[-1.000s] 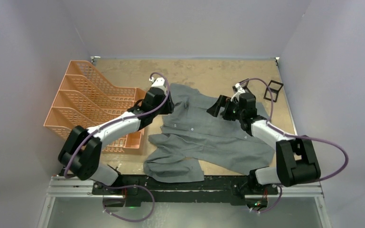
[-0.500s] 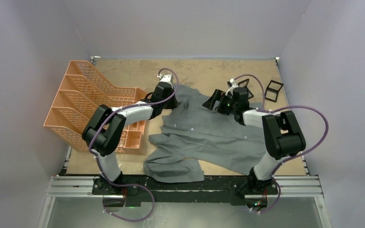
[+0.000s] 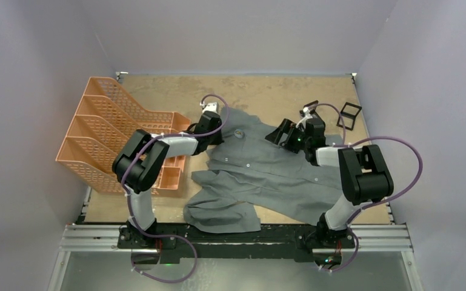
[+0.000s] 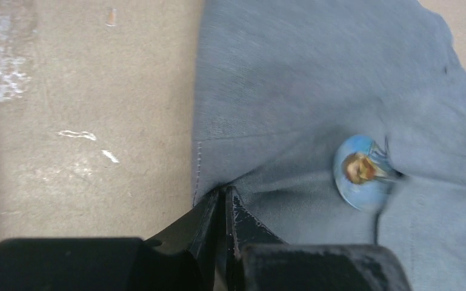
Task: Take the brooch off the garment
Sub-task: Adjust the clothes at the center of the board.
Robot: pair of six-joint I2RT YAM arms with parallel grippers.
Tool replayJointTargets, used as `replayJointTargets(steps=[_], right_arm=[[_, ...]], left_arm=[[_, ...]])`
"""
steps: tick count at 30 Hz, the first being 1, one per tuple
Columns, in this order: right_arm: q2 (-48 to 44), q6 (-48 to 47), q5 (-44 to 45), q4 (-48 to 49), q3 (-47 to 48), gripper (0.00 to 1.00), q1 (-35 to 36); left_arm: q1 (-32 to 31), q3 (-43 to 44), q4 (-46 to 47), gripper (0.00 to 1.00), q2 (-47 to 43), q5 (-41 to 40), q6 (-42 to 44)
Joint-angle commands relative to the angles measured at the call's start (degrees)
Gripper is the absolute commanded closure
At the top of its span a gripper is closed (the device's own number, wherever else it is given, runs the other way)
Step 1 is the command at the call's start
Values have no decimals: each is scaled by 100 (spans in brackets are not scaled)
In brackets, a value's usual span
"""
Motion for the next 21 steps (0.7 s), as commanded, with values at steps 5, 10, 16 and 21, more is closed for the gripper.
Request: replayJointTargets(steps=[5, 10, 16, 21], right_arm=[[-528, -295, 239, -1196, -771, 2, -567], [-1082, -335, 502, -1501, -1052, 2, -644], [-1833, -631, 484, -1735, -850, 2, -583], [-2145, -923, 368, -1973, -333, 2, -41]], left_arm=[[59, -440, -747, 94, -303, -1169, 434], [-86, -707, -1121, 93, -810, -1690, 622], [-956, -558, -1384, 76, -1604, -1882, 925], [-1232, -569, -1248, 68, -2206, -1186, 797]])
